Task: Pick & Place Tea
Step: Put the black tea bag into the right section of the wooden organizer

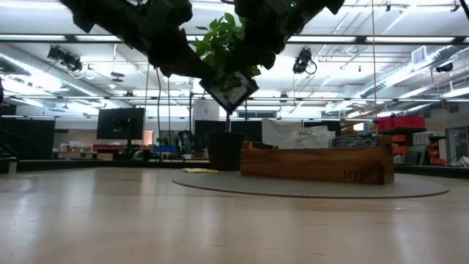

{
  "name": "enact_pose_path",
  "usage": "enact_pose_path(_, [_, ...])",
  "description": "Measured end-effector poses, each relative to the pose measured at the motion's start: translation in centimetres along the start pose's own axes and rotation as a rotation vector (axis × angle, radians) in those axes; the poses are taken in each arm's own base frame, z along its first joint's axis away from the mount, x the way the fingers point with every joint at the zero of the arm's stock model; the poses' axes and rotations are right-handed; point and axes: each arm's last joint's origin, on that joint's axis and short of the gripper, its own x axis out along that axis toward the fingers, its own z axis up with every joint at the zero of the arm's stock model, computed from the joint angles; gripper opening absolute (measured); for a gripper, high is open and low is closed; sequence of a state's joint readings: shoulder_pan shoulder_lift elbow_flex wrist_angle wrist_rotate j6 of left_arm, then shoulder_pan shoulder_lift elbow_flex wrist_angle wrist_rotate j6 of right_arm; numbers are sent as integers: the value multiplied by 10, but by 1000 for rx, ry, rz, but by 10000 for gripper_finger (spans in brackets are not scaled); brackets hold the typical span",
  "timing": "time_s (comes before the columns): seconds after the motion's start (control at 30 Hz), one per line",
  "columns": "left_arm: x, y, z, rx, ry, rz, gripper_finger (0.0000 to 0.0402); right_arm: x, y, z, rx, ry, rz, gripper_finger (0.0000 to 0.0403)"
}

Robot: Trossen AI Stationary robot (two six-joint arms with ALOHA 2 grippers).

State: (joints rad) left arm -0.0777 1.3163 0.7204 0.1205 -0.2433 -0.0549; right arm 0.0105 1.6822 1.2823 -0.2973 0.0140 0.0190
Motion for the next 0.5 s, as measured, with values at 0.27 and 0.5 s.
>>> enact_pose_path(0.27, [-3,0,-24,-16,-146,25,72,-20,6,-26,53,-121,-19,1])
enact_pose_path(0.5, [-7,2,-33,-31,-279,25,73,-50,21,-68,158,-237,-230,0])
